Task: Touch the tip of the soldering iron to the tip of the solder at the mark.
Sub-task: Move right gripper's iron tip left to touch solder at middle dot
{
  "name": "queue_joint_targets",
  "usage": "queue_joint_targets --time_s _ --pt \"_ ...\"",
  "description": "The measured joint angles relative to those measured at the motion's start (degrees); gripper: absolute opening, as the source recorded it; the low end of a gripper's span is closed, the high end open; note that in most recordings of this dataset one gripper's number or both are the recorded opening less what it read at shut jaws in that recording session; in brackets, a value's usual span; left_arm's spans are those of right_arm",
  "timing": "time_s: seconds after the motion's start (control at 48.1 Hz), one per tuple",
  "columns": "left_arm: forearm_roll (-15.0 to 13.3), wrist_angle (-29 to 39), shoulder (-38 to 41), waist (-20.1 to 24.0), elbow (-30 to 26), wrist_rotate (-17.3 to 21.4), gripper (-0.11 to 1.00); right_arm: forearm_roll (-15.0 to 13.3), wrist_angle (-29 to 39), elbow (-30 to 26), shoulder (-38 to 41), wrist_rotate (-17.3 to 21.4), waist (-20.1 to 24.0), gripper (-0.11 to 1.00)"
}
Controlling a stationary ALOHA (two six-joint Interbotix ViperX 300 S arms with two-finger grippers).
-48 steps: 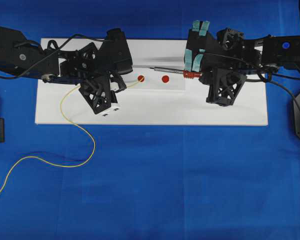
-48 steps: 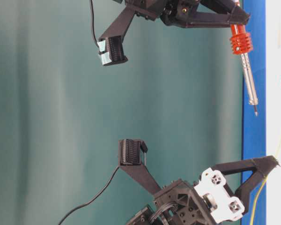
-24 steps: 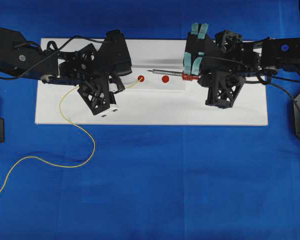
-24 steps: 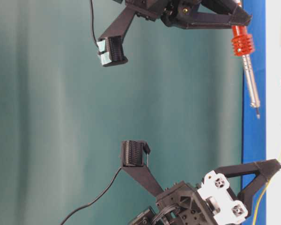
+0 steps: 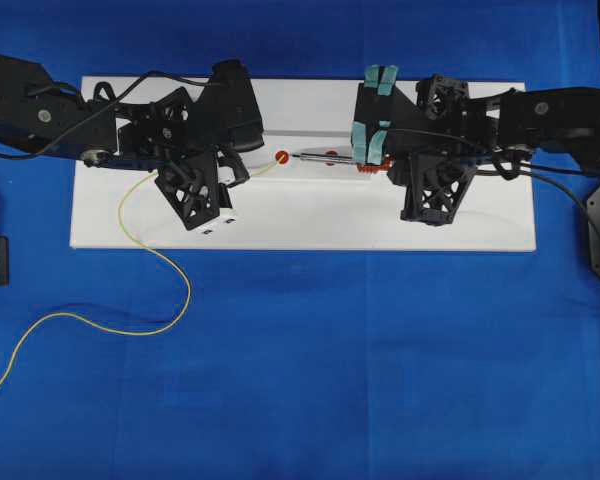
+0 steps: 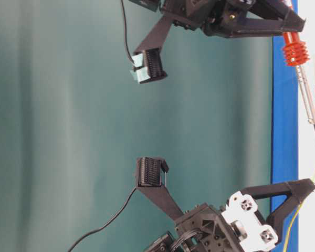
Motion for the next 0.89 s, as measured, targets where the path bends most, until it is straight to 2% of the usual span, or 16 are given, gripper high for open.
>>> queue_joint_targets --time_s 0.893 --pt "0.0 0.4 -0.1 -0.1 0.1 -0.1 0.03 0.0 -1.7 0.0 1.5 0.1 0.0 0.08"
